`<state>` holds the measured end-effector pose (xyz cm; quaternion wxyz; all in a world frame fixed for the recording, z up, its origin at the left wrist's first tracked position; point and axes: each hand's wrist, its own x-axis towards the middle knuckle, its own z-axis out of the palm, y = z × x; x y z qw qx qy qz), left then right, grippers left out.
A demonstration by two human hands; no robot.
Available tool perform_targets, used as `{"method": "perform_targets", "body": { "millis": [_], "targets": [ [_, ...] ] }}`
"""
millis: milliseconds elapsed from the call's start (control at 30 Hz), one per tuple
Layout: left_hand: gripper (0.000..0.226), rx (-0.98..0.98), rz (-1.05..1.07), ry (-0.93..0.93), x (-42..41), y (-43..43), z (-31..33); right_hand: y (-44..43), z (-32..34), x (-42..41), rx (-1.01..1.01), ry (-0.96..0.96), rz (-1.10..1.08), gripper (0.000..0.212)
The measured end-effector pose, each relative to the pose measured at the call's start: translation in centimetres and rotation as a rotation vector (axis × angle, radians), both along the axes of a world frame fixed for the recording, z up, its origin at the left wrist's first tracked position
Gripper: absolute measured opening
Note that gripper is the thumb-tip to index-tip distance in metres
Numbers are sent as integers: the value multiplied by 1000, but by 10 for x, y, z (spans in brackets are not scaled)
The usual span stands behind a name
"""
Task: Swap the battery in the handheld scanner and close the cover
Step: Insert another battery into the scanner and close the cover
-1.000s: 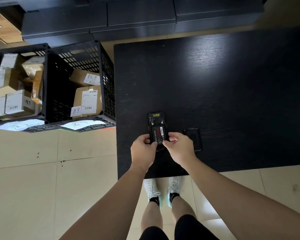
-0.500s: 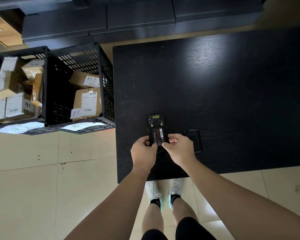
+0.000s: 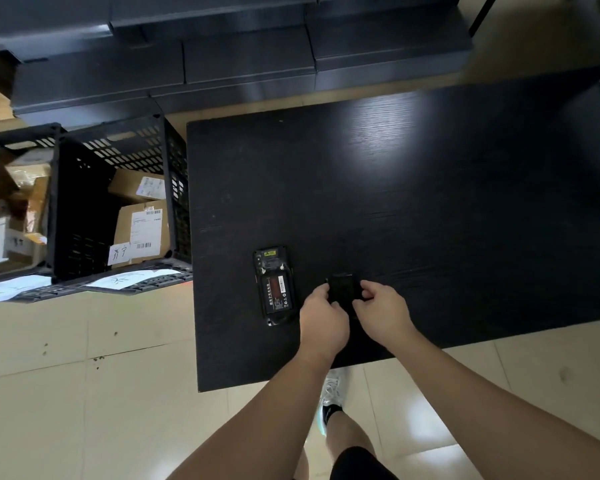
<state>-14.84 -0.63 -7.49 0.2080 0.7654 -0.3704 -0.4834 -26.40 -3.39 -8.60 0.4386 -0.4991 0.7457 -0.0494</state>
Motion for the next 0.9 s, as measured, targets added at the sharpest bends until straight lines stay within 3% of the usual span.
{"method": "perform_targets", "body": {
  "millis": [233,600,900],
  "targets": [
    [46,69,176,80,-12,-1,-7,8,-12,-2,30,-40,30,51],
    [56,178,543,362,-9,-2,-3,5,-11,-1,-3,-59,-67,44],
    [45,90,616,345,0,-9,1,-5,5,2,-67,-120,-170,41]
  ]
}}
